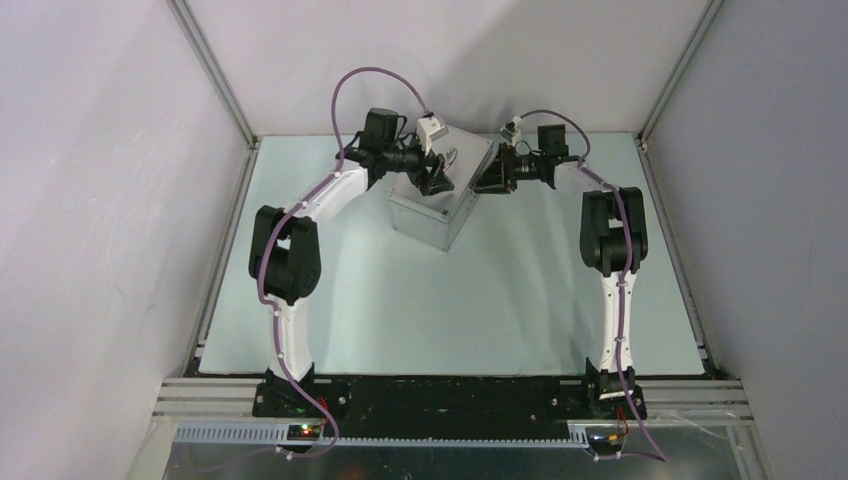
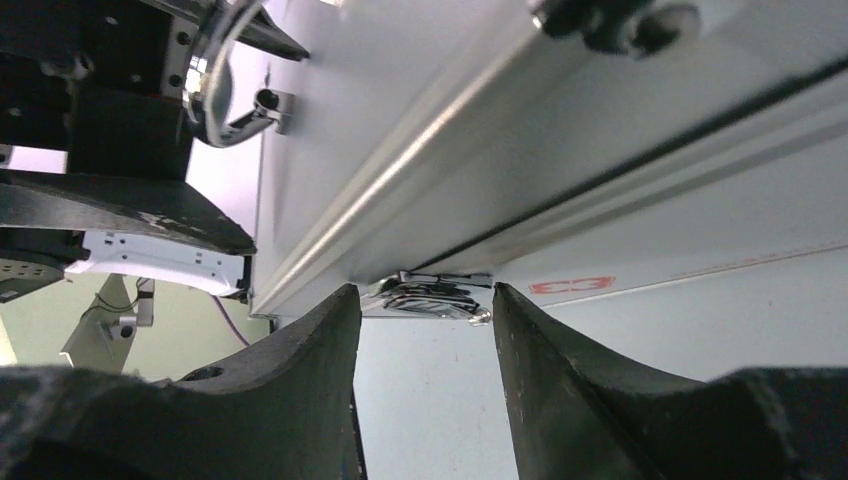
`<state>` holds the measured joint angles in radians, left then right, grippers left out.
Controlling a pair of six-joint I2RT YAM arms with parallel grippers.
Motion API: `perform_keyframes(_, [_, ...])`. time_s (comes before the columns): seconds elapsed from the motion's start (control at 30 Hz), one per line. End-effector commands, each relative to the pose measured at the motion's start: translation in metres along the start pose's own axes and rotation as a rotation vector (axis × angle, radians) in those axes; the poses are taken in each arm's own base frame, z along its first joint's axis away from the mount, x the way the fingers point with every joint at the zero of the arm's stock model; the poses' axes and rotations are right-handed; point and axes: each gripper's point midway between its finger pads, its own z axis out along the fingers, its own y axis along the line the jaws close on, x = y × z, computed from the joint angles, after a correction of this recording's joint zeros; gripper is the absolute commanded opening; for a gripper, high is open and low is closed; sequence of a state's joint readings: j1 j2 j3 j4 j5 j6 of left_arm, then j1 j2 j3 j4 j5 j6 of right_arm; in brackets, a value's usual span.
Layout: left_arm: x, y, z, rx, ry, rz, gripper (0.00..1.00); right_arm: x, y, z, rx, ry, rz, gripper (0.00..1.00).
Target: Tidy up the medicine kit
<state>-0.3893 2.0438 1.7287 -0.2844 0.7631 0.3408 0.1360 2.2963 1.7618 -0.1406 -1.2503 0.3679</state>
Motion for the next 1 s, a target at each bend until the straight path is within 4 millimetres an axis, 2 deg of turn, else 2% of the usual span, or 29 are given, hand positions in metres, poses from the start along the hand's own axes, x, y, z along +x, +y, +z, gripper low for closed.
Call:
perform_keyframes(0.0, [0.103,-0.025,0.008,0.043,0.267,-0.278,0.84,-0.007,0.02,-0.009,0.024,-0.003,-0.108,0.56])
perform_keyframes(0.13, [0.104,-0.024,0.009,0.044,0.267,-0.278,0.84,0.001,0.019,-0.02,-0.004,0.0,-0.095,0.54])
perform_keyframes(0.3, [0.104,-0.024,0.009,0.046,0.266,-0.279,0.84,0.009,0.016,-0.023,-0.02,0.011,-0.085,0.5])
perform_keyframes(0.4, [0.104,-0.024,0.009,0.044,0.266,-0.279,0.84,0.011,0.01,-0.021,-0.01,0.014,-0.077,0.47])
perform_keyframes(0.5, [0.104,-0.024,0.009,0.041,0.267,-0.28,0.84,0.011,0.007,-0.017,0.005,0.018,-0.076,0.38])
perform_keyframes(0.73, [0.105,-0.023,0.009,0.035,0.27,-0.28,0.84,0.011,-0.002,-0.009,0.022,0.036,-0.078,0.3])
perform_keyframes(0.8, [0.105,-0.023,0.008,0.034,0.271,-0.281,0.84,0.01,-0.007,-0.006,0.042,0.036,-0.074,0.24])
perform_keyframes(0.87, [0.105,-0.022,0.008,0.032,0.271,-0.28,0.84,0.009,-0.01,-0.004,0.056,0.036,-0.073,0.1])
perform_keyframes(0.93, [0.105,-0.022,0.009,0.033,0.271,-0.28,0.84,0.008,-0.014,-0.001,0.076,0.036,-0.072,0.02])
perform_keyframes(0.97, [0.105,-0.023,0.009,0.034,0.272,-0.282,0.84,0.009,-0.017,0.0,0.082,0.036,-0.072,0.0])
